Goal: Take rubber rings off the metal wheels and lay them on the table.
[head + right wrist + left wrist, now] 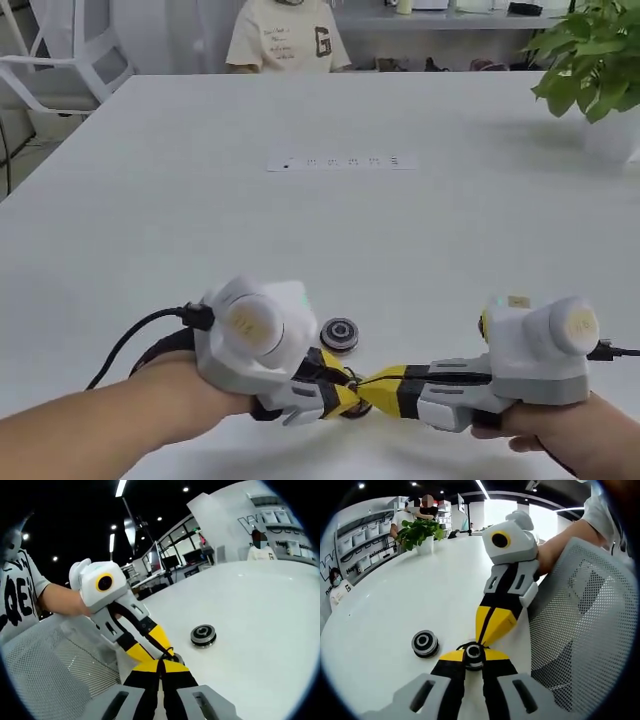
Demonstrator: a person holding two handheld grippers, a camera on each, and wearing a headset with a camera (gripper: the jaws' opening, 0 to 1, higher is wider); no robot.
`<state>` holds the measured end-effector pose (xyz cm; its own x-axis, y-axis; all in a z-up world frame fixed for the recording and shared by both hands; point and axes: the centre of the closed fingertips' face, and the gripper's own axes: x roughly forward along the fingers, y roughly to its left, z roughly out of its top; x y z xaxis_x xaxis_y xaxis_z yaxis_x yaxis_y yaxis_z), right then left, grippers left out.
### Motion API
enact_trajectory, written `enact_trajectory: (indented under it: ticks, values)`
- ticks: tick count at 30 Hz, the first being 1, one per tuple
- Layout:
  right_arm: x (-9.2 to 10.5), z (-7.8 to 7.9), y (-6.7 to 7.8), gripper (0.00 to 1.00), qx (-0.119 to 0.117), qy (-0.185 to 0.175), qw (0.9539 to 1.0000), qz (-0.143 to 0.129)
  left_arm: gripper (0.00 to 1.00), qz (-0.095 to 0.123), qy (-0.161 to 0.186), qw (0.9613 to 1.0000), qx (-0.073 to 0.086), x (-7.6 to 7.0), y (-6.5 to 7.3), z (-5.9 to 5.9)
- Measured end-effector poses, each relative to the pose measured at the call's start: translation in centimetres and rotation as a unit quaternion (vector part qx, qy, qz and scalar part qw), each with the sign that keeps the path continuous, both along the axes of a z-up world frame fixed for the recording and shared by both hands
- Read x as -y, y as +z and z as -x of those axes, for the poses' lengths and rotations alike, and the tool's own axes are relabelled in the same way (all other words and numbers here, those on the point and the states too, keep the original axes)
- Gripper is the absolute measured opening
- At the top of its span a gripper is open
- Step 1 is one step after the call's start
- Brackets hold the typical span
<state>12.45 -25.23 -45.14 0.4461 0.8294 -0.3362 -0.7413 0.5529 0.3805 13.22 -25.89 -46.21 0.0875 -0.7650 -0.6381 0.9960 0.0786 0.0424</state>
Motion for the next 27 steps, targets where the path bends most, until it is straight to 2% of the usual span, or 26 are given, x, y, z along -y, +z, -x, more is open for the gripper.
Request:
enact_trajectory:
  ticks: [2, 11, 12, 19, 27]
  values:
    - [0.2, -0.1, -0.2, 0.0, 0.001, -0.002, 1.0, 0.004, 0.07, 0.002, 0.002, 1.0, -0.003, 0.0, 0.0, 0.0]
    - [0.4, -0.1, -0.2, 0.0, -0.003, -0.005, 1.0, -0.001, 0.08, -0.001, -0.011, 0.9999, 0.005, 0.1, 0.1, 0.0]
    - [0.4, -0.1, -0.1, 0.0, -0.003, -0.005, 1.0, -0.001, 0.09, -0.001, -0.014, 0.9999, 0.001, 0.1, 0.2, 0.1]
    - [0.5, -0.1, 0.1, 0.0, -0.004, -0.003, 1.0, -0.005, 0.14, 0.002, -0.03, 0.9995, 0.001, -0.2, 1.3, 0.7]
    - [0.5, -0.3, 1.0, 0.0, -0.003, -0.002, 0.9998, -0.018, 0.2, 0.027, -0.026, 0.9993, 0.0, -0.9, 3.4, 0.8]
